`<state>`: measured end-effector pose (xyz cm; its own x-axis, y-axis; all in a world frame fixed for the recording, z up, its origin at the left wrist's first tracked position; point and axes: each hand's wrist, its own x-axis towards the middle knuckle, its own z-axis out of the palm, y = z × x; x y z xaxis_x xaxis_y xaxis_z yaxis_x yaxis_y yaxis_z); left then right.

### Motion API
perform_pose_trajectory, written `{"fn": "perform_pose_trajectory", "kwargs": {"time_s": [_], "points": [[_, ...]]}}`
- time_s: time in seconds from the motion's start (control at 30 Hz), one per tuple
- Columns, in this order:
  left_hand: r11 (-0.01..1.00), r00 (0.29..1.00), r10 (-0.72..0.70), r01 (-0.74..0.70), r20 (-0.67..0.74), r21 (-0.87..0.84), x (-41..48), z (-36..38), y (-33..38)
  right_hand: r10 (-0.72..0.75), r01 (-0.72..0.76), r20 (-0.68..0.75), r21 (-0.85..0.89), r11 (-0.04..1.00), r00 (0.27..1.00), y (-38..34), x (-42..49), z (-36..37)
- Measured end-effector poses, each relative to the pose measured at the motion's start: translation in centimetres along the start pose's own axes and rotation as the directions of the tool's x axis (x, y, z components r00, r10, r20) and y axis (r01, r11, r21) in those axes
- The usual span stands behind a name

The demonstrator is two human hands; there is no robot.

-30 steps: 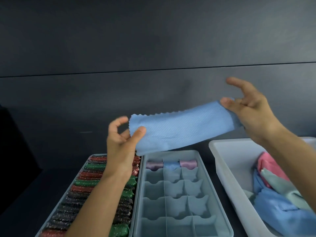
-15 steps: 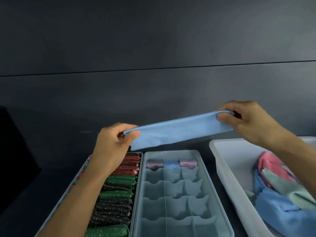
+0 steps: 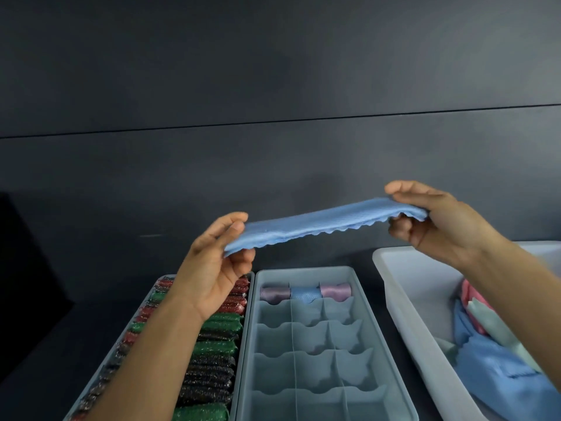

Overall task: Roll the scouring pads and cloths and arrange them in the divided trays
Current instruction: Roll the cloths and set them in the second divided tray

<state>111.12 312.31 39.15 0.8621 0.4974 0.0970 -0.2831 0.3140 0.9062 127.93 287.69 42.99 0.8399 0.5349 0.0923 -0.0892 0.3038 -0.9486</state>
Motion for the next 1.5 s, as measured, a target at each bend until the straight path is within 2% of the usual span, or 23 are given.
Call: {"fn": "perform_pose_trajectory", "kwargs": {"time_s": [0.1,0.2,0.27,0.33,0.43,0.5,0.63,0.73,0.83,0.93,1.03,1.13,1.23,1.33,1.37,1.43,1.47,1.5], "points": [[0.981,0.997,-0.034,0.048,0.074,-0.190,0.0,-0.4,-0.3,0.062,-0.095,0.153,0.215,0.972,0.986,0.3,-0.1,-0.7],[0.989,0.996,-0.011,0.025,0.094,-0.148,0.1,-0.4,-0.7,0.012,-0.039,0.197,0.135,0.990,0.980,0.7,-0.5,-0.6],[0.996,0.999,0.020,-0.016,0.044,-0.090,0.1,-0.2,-0.9,-0.043,0.042,0.133,0.007,0.999,0.990,1.1,-0.6,0.0],[0.998,0.998,0.054,-0.053,-0.025,0.013,0.1,0.1,-0.9,-0.101,0.100,0.002,-0.138,0.985,0.995,1.4,-0.4,0.3],[0.959,0.973,0.132,-0.077,-0.187,0.273,0.4,0.2,-0.9,-0.135,0.070,-0.189,-0.319,0.945,0.973,1.8,0.1,-0.1],[0.925,0.952,0.179,-0.077,-0.248,0.372,0.7,-0.1,-1.2,-0.117,0.032,-0.265,-0.304,0.952,0.957,2.3,0.4,-0.7],[0.938,0.959,0.115,-0.020,-0.257,0.347,1.2,-0.4,-2.1,-0.034,-0.014,-0.241,-0.193,0.981,0.970,3.6,0.7,-0.8],[0.906,0.951,0.088,0.047,-0.297,0.421,2.0,-0.3,-2.6,-0.055,-0.048,-0.291,-0.335,0.941,0.955,4.1,1.0,-0.4],[0.871,0.948,0.145,0.014,-0.283,0.492,2.1,0.5,-2.8,-0.139,-0.016,-0.317,-0.441,0.897,0.938,4.3,1.1,0.3],[0.857,0.965,0.184,-0.063,-0.189,0.511,2.0,2.6,-2.4,-0.267,0.107,-0.254,-0.509,0.854,0.930,4.3,1.2,2.3],[0.863,0.983,0.159,-0.093,-0.091,0.496,1.7,5.6,-2.1,-0.340,0.207,-0.135,-0.571,0.795,0.931,4.3,1.1,4.9],[0.891,0.992,0.126,-0.102,-0.026,0.442,1.5,7.5,-2.0,-0.369,0.270,-0.032,-0.622,0.735,0.929,4.3,0.6,6.9],[0.934,0.998,0.069,-0.066,0.003,0.351,1.0,8.3,-1.5,-0.380,0.329,0.042,-0.595,0.733,0.924,3.7,-0.1,7.9],[0.968,0.998,0.003,-0.020,0.067,0.251,0.6,8.1,-1.2,-0.306,0.316,0.126,-0.617,0.720,0.944,3.5,-0.7,7.7],[0.960,0.997,0.027,-0.045,0.068,0.278,0.5,7.8,-1.3,-0.292,0.318,0.146,-0.619,0.719,0.945,3.5,-0.8,7.5],[0.862,0.979,0.199,-0.196,0.045,0.467,0.8,7.0,-1.8,-0.300,0.325,0.141,-0.576,0.750,0.943,3.6,-0.5,7.1],[0.815,0.963,0.267,-0.247,0.038,0.524,0.9,6.5,-1.9,-0.289,0.315,0.132,-0.523,0.792,0.948,3.5,-0.3,6.8],[0.798,0.960,0.274,-0.256,0.049,0.545,1.1,5.9,-2.0,-0.261,0.295,0.138,-0.447,0.845,0.955,3.3,-0.1,6.5]]}}
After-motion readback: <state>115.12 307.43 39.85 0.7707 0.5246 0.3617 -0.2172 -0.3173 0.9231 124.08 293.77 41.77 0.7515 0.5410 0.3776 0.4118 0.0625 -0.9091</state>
